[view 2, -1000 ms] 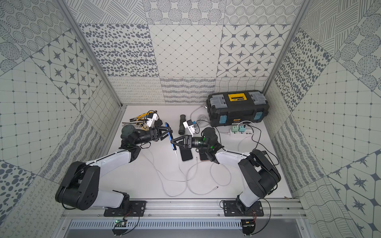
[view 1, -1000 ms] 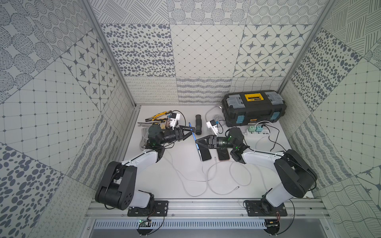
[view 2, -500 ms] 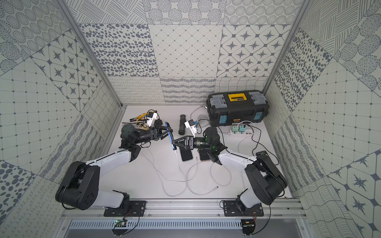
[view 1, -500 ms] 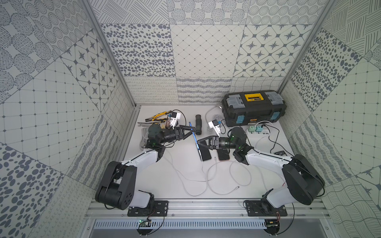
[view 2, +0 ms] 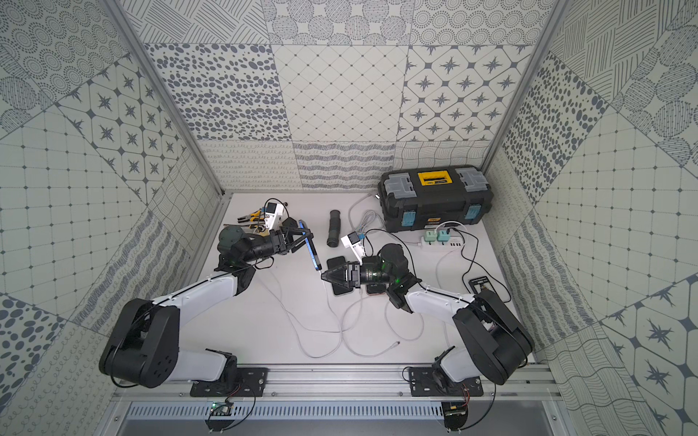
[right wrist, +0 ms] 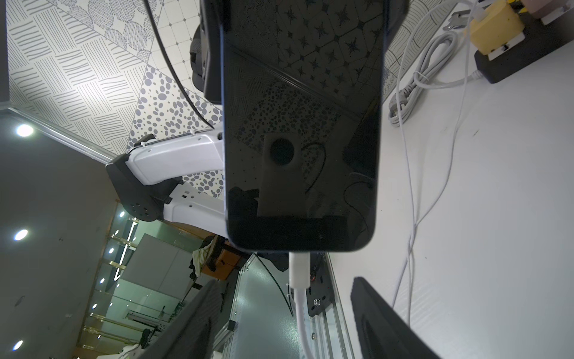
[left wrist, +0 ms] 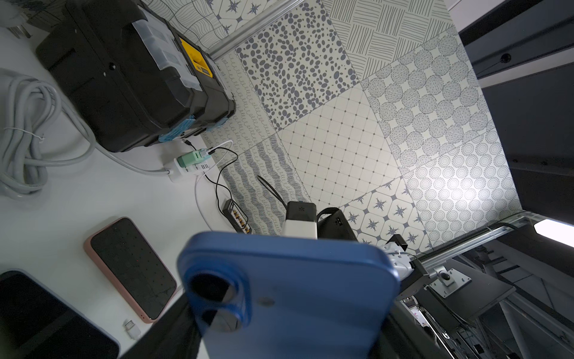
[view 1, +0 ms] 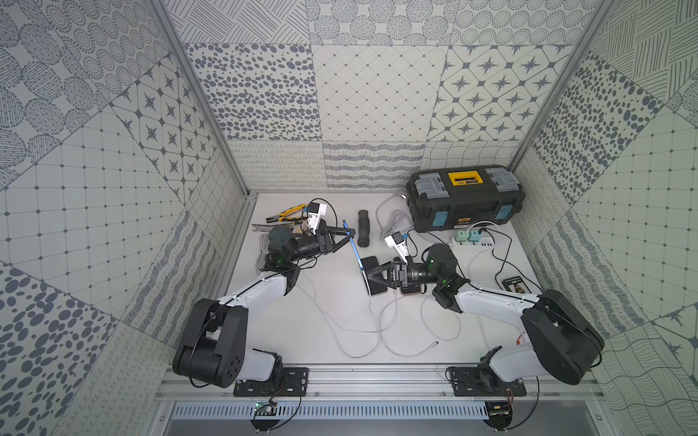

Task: Unplug the charging cable from the phone
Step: Remove the charging cable from the phone.

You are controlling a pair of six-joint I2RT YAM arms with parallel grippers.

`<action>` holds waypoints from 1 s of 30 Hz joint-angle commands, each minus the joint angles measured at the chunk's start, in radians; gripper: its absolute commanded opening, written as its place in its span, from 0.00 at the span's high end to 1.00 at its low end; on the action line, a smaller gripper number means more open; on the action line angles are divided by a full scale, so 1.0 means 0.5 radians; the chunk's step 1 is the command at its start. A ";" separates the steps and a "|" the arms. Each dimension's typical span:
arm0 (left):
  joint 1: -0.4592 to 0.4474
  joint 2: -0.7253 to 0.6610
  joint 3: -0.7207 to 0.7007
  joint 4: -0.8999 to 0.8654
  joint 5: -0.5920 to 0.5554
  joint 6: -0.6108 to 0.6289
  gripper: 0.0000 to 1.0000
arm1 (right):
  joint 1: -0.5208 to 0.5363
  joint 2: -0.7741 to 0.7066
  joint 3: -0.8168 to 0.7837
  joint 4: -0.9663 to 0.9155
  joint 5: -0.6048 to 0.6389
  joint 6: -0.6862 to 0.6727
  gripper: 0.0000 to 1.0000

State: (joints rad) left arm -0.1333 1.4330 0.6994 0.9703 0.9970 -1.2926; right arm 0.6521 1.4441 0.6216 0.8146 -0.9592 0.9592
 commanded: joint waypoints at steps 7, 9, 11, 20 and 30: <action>0.021 -0.046 0.052 0.047 -0.037 0.057 0.84 | 0.065 0.013 -0.059 0.161 -0.039 -0.041 0.62; 0.019 -0.047 0.052 0.044 -0.034 0.052 0.85 | 0.070 0.033 -0.072 0.209 -0.035 -0.020 0.71; 0.021 -0.049 0.051 0.042 -0.033 0.055 0.85 | 0.073 0.051 -0.082 0.250 -0.033 0.002 0.79; 0.026 -0.050 0.049 0.035 -0.037 0.061 0.85 | 0.073 0.077 -0.090 0.183 -0.017 -0.045 0.94; 0.030 -0.056 0.049 0.031 -0.033 0.065 0.86 | 0.073 0.033 -0.107 0.100 -0.014 -0.112 1.00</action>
State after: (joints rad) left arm -0.1249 1.4181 0.7017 0.9253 0.9939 -1.2789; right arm 0.6842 1.4761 0.5850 0.8562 -0.9600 0.9268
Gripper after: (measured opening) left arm 0.776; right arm 0.021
